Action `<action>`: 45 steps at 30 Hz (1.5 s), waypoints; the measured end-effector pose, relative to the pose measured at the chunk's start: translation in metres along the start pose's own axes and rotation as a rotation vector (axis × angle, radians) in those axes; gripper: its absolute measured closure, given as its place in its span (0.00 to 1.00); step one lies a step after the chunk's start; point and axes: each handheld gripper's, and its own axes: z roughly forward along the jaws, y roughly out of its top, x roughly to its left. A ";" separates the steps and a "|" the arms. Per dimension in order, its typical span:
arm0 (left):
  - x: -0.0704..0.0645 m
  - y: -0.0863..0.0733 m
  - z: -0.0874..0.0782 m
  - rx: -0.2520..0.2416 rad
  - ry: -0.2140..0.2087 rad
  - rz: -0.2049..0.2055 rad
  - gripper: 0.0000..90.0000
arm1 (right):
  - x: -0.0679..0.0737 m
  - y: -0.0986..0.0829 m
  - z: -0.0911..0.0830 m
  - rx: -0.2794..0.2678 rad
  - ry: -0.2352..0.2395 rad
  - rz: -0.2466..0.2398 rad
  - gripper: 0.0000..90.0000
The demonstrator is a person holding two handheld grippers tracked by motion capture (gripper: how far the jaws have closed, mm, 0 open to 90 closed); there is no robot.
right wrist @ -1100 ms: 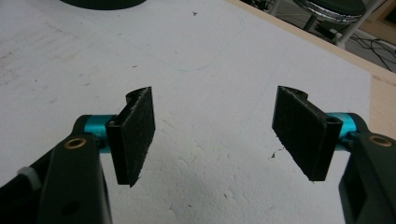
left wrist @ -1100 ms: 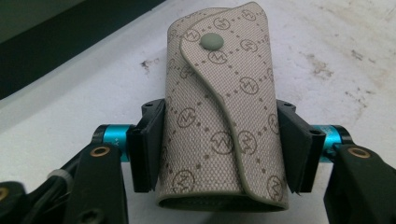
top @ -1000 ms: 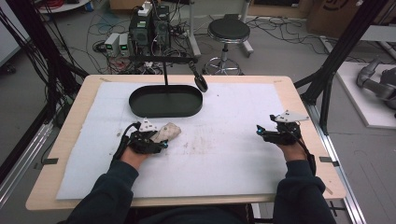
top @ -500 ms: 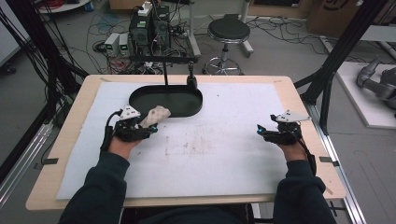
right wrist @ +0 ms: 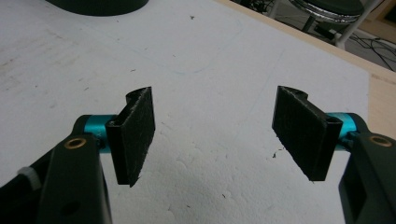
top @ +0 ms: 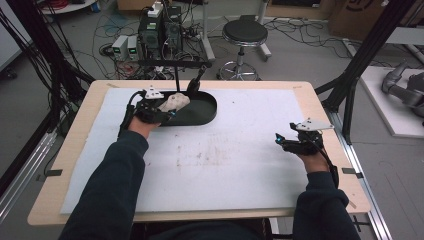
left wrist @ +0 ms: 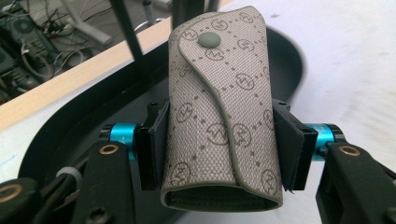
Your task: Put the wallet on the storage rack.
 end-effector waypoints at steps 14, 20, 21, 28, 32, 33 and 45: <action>0.011 -0.006 0.053 0.112 0.063 -0.074 0.42 | -0.003 -0.006 -0.005 -0.009 0.004 0.024 0.34; 0.018 -0.002 0.039 0.091 0.052 -0.162 0.30 | -0.003 -0.007 -0.004 -0.003 0.008 0.032 0.34; 0.019 -0.001 0.033 0.081 0.047 -0.166 0.30 | -0.003 -0.007 -0.005 -0.003 0.007 0.028 0.34; 0.015 -0.007 -0.016 -0.099 0.011 -0.169 0.24 | -0.003 -0.007 -0.006 -0.010 0.011 0.028 0.34; 0.006 -0.025 -0.040 -0.206 -0.019 -0.171 0.24 | -0.002 -0.007 -0.005 -0.006 0.023 0.036 0.31; 0.005 -0.030 -0.046 -0.223 -0.025 -0.178 0.24 | -0.001 -0.007 -0.005 -0.005 0.030 0.041 0.30; -0.012 -0.079 -0.101 -0.377 0.023 -0.190 0.23 | 0.003 -0.009 -0.005 0.025 0.050 -0.003 0.23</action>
